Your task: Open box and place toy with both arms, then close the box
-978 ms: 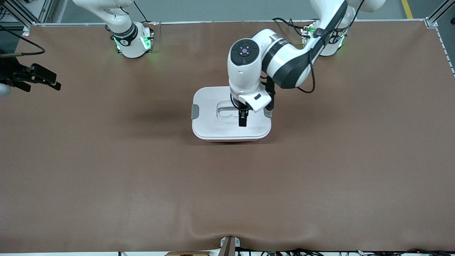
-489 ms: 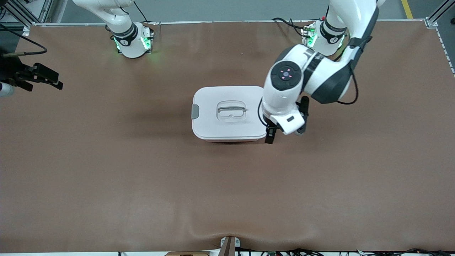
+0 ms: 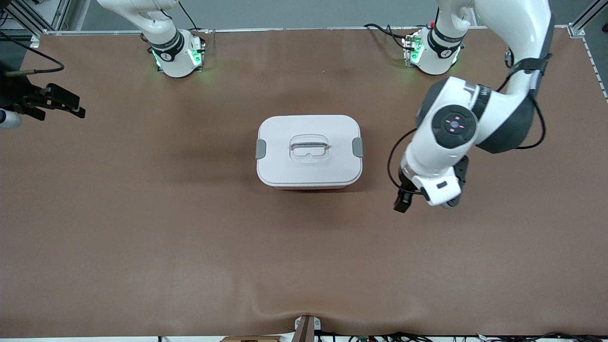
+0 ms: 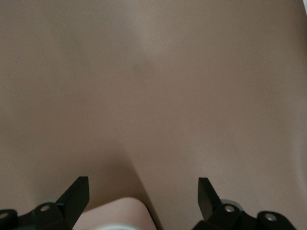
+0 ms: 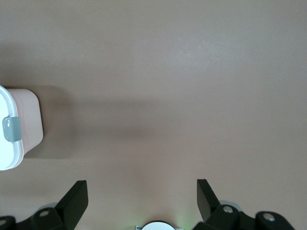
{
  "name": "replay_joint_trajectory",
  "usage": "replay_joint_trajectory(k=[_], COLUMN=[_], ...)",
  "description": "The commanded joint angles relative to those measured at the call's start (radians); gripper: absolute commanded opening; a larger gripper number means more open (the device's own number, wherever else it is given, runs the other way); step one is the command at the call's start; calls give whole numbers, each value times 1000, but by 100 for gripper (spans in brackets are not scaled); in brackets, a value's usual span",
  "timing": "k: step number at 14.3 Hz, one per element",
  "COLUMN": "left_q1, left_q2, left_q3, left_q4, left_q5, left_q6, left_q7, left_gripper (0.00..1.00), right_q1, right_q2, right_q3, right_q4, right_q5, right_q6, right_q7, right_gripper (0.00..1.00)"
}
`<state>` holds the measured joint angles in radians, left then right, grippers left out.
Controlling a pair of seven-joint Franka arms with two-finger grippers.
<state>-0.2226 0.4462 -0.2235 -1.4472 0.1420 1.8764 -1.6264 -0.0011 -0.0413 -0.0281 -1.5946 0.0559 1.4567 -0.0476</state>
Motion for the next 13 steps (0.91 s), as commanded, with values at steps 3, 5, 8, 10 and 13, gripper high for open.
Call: replay_joint_trajectory(k=[3,5,8,10,13], left_q1=[135,210,264,256,256], left_q2=[-30,-40,-64,-98,-145], left_q3=[-31,-54,-62,-39,-33], left_q4=[-4,-4,-2,-4,-4], left_q5=[19,19,16,16,2], left_q6=[-20,-20,-20,-22,-55], left_q7=[230,363,619,672,727], left_gripper=[100,100,100,100,100], right_q1=[-25,-25,-25,-23,-22], right_q2=[1,0,1,1,3], right_q3=[25,27,27,27,27], right_q4=[-2,-4,4,13,18], right_q5=[7,7,7,7,9], right_q6=[-9,-7,-9,-10,-30], right_q7=[12,12,14,15,17], right_gripper=[100,100,100,100,100])
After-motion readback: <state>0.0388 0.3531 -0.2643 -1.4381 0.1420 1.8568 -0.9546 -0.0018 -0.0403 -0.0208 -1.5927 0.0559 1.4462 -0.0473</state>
